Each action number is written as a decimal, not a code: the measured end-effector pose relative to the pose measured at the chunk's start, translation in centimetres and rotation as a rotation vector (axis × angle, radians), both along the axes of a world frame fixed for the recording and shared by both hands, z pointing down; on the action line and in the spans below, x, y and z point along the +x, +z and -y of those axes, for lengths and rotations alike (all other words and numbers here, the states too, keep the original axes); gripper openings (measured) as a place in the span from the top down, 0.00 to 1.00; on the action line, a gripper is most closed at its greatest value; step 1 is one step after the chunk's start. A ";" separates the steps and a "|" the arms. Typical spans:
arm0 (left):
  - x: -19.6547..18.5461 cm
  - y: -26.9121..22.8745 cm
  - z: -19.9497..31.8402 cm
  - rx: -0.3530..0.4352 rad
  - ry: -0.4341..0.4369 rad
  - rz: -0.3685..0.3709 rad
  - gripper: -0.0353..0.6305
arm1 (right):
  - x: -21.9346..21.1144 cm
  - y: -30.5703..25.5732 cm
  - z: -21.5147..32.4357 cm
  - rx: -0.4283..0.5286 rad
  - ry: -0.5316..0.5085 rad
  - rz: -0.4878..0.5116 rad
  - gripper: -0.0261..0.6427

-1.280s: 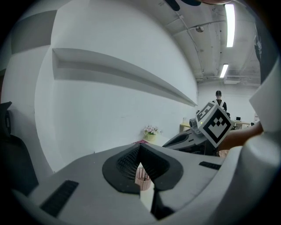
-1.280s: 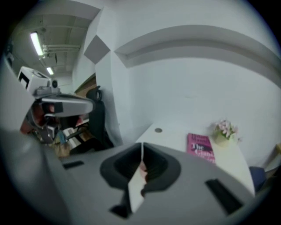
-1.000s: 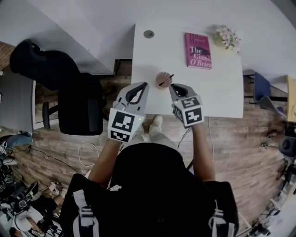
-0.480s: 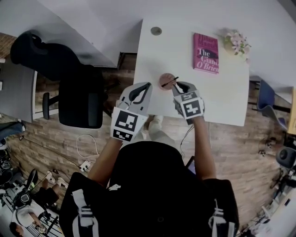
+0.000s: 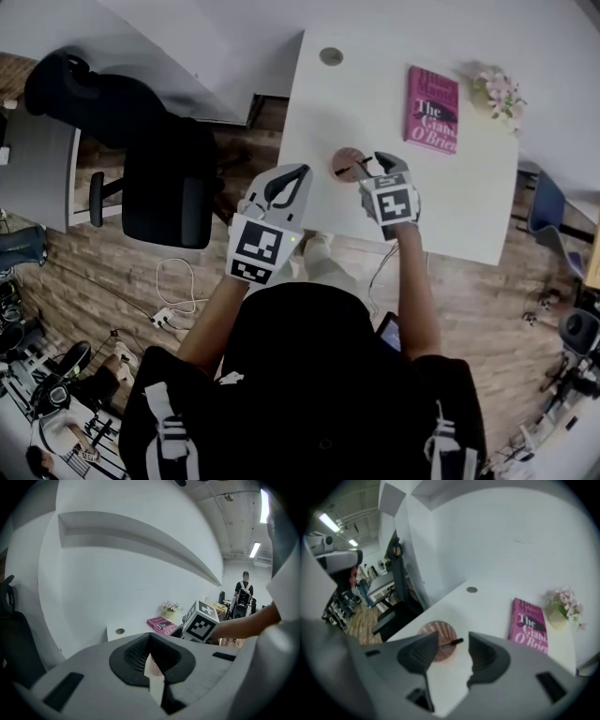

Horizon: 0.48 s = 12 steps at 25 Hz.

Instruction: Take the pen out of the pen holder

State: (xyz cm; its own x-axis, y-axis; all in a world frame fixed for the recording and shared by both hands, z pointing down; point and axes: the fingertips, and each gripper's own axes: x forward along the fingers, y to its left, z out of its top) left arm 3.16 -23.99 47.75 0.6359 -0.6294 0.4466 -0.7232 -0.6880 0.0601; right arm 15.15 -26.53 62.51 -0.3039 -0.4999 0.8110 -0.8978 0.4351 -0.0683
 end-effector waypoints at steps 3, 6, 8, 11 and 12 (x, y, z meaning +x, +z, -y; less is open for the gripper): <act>0.1 0.3 0.0 -0.007 -0.003 0.009 0.92 | 0.2 1.2 0.1 -0.021 0.004 -0.001 0.64; -0.1 0.6 0.1 -0.012 -0.011 0.015 0.92 | 0.2 1.9 0.6 -0.020 0.004 0.004 0.64; -0.3 0.9 0.0 -0.015 -0.018 0.019 0.92 | 0.1 2.4 0.6 -0.029 0.006 0.012 0.64; -0.8 1.2 0.0 -0.023 -0.026 0.025 0.92 | -0.2 3.1 0.7 -0.047 0.006 0.022 0.65; -0.9 1.3 0.0 -0.025 -0.029 0.027 0.92 | -0.3 3.3 0.7 -0.051 0.006 0.023 0.65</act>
